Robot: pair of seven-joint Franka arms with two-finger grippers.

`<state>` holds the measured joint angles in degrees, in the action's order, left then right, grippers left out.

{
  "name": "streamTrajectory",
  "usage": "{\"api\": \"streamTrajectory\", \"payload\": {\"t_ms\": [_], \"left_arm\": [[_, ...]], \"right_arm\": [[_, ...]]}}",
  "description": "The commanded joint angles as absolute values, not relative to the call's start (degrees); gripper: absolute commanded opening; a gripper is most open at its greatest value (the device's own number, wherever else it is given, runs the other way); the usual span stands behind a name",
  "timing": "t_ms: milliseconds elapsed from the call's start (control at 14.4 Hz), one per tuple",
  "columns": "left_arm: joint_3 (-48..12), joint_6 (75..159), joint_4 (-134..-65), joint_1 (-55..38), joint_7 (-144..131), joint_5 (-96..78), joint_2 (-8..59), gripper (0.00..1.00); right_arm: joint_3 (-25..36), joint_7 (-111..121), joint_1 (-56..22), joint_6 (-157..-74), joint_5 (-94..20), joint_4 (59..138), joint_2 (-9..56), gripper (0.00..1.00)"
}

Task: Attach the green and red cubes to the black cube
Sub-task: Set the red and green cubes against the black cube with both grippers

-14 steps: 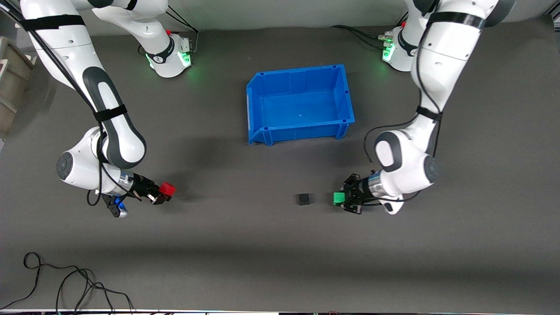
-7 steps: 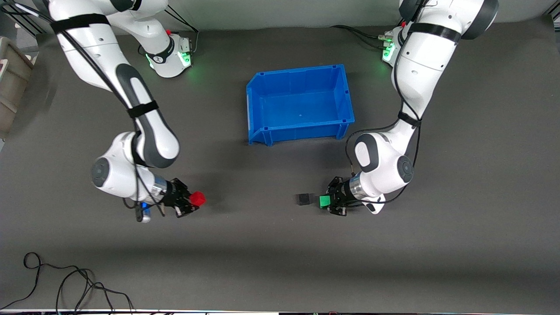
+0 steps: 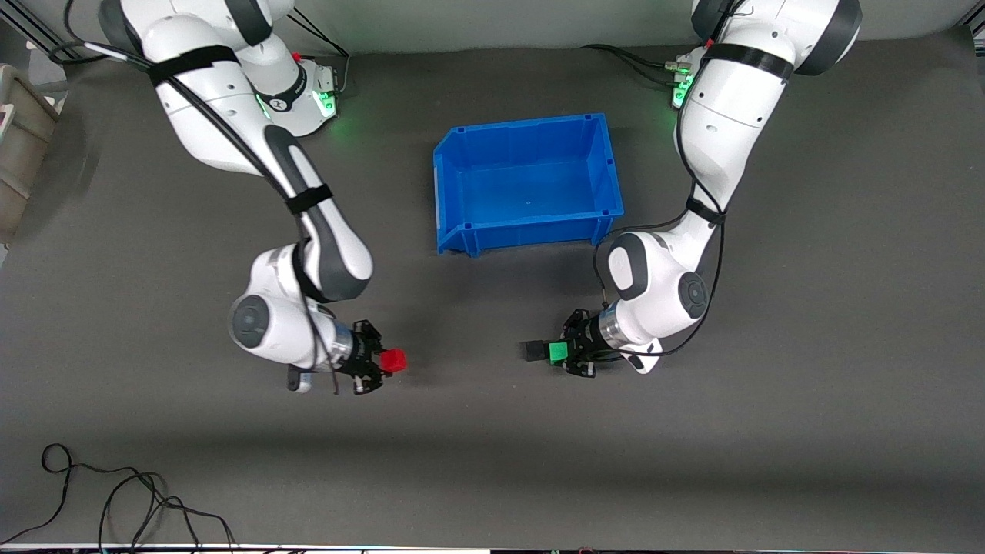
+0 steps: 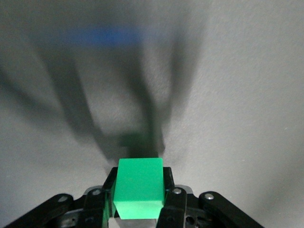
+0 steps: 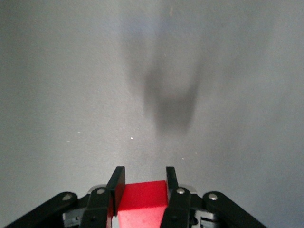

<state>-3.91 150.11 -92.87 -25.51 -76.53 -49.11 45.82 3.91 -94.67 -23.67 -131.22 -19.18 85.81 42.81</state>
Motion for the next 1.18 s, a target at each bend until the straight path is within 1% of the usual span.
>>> {"api": "streamTrajectory", "payload": {"t_ms": [0, 486, 625, 834, 1042, 1112], "left_arm": [[-2.9, 150.6, -92.0, -27.3, -78.0, -48.9, 46.5, 0.30], [-3.0, 150.6, -91.9, -29.2, -78.2, -49.0, 46.3, 0.30], [-2.9, 150.6, -91.9, -30.1, -78.2, -49.4, 46.3, 0.30], [-3.0, 150.7, -91.7, -30.4, -78.6, -49.6, 46.3, 0.35], [-2.9, 151.2, -91.7, -30.5, -79.1, -49.5, 46.4, 0.36], [-2.9, 151.2, -91.7, -30.5, -79.1, -49.5, 46.5, 0.41]], "right_arm": [[4.6, -105.3, -28.0, -129.1, -13.5, 79.4, 47.3, 0.00], [4.6, -117.8, -34.1, -129.1, -13.2, 72.7, 51.8, 0.00], [4.7, -118.8, -35.6, -129.0, -12.6, 72.1, 52.6, 0.00], [4.6, -123.6, -37.7, -129.0, -8.4, 71.7, 53.9, 0.00], [4.6, -124.3, -38.5, -129.0, -8.0, 71.6, 54.8, 0.00], [4.6, -124.3, -38.7, -129.0, -8.0, 71.5, 55.0, 0.00]]}}
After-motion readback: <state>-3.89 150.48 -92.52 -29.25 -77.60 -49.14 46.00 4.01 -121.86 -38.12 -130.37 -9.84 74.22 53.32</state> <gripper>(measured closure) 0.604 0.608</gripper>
